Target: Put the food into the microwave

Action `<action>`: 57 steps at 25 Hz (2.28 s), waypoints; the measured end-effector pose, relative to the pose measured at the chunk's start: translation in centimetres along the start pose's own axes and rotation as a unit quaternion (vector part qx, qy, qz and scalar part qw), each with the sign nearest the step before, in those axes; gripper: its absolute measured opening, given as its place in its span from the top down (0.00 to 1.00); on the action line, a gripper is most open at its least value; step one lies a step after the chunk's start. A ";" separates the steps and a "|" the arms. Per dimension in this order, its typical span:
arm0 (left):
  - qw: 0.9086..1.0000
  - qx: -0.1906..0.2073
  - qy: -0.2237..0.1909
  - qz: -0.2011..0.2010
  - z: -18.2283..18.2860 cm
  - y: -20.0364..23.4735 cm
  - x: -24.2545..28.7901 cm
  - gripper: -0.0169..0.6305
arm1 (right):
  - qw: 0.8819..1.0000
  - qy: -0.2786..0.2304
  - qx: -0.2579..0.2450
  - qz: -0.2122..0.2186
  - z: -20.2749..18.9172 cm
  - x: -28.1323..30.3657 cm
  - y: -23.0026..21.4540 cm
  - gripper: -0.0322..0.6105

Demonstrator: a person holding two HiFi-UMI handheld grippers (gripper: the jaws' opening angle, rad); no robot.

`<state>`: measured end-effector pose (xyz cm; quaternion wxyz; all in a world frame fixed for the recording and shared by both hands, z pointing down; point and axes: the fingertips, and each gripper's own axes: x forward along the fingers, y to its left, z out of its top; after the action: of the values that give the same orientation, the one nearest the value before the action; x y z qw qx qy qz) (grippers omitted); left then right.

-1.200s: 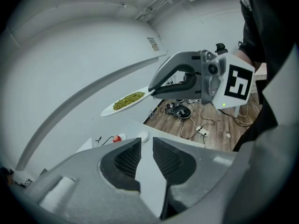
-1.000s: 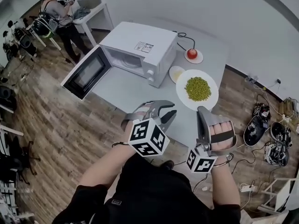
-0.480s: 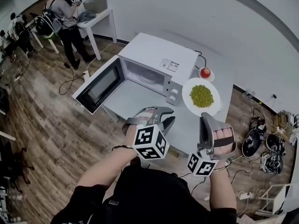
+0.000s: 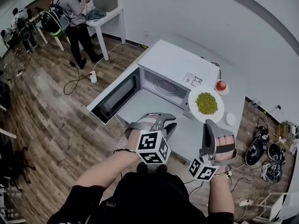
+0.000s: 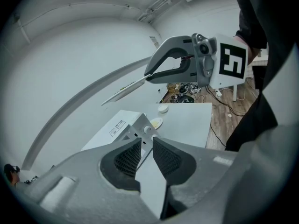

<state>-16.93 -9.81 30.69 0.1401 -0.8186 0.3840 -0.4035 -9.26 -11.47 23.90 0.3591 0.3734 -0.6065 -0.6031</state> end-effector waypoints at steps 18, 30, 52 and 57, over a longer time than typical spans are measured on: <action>0.999 0.009 0.020 0.038 -9.9 6.6 0.0 0.85 | 0.999 -0.028 -0.015 0.019 9.3 7.8 4.4 0.91; 0.999 -0.015 -0.010 0.037 -16.1 9.4 3.7 0.85 | 0.999 -0.012 -0.010 0.035 14.2 11.9 11.1 0.91; 0.998 -0.055 0.030 0.024 -25.3 6.9 17.5 0.85 | 0.999 0.025 -0.002 0.046 9.4 22.4 26.7 0.91; 0.998 -0.059 0.031 0.022 -25.5 7.6 19.0 0.85 | 0.998 0.034 0.009 0.059 9.0 24.6 28.8 0.91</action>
<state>-33.26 -26.96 53.30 0.0883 -0.8039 0.4288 -0.4026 -29.21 -29.27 52.19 0.4107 0.3604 -0.6202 -0.5629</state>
